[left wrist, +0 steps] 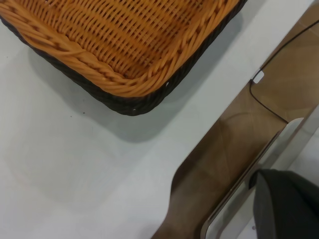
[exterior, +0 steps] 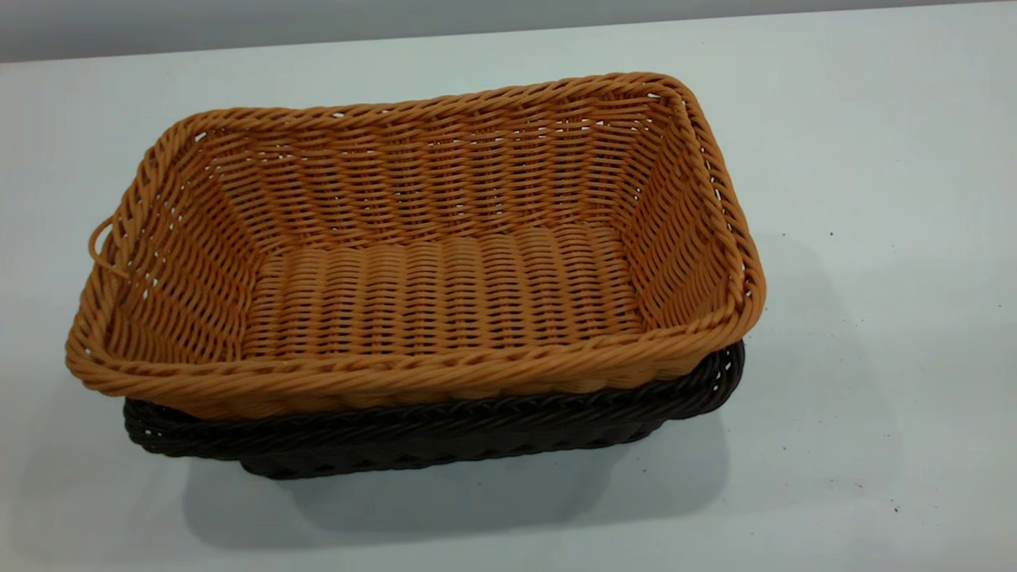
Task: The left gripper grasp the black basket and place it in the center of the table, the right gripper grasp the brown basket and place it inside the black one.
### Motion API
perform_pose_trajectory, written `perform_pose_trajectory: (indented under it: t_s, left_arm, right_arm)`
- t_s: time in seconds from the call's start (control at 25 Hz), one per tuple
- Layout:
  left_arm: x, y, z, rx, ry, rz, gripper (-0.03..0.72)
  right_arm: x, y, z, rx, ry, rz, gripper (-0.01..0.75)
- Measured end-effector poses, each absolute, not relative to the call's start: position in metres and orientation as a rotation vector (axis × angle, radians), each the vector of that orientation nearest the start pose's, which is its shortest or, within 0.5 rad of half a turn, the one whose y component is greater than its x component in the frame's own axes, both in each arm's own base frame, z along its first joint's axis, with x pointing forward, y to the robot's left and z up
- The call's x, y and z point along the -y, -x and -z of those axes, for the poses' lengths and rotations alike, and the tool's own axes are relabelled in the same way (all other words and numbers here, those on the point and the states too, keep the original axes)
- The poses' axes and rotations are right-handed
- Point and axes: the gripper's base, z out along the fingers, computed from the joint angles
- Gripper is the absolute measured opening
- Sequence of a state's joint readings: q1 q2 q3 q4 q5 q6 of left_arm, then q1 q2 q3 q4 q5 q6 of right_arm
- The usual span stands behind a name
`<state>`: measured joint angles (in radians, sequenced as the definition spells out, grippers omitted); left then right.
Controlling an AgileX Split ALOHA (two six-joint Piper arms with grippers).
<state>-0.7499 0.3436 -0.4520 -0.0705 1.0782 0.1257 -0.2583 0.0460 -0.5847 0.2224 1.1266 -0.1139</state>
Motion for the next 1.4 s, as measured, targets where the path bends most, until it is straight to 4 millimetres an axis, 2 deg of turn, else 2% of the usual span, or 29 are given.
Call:
perform_pose_trajectory:
  t_s: [0.24,0.4,0.64,1.16,1.4]
  left_arm:
    - [0.036,-0.030,-0.255,-2.256,-1.042,0.362,-0.001]
    - [0.036,-0.030,-0.255,-2.255,-1.043,0.361,-0.001]
    - [0.036,-0.030,-0.255,-2.256,-1.044,0.362,-0.001]
    - [0.035,-0.029,-0.255,-2.248,-1.039,0.365,-0.001]
    - [0.031,-0.033,-0.255,-2.304,-0.876,0.305,-0.001]
  right_arm:
    - [-0.016,0.000,-0.283,-2.009,-0.075,0.048,0.062]
    - [-0.013,0.000,-0.274,-2.050,-0.082,0.077,0.062]
    - [-0.008,0.001,-0.274,-2.050,-0.157,0.107,0.041]
    - [-0.009,0.001,-0.274,-2.047,-0.155,0.103,0.001]
    - [-0.009,0.001,-0.274,-2.047,-0.155,0.102,0.000]
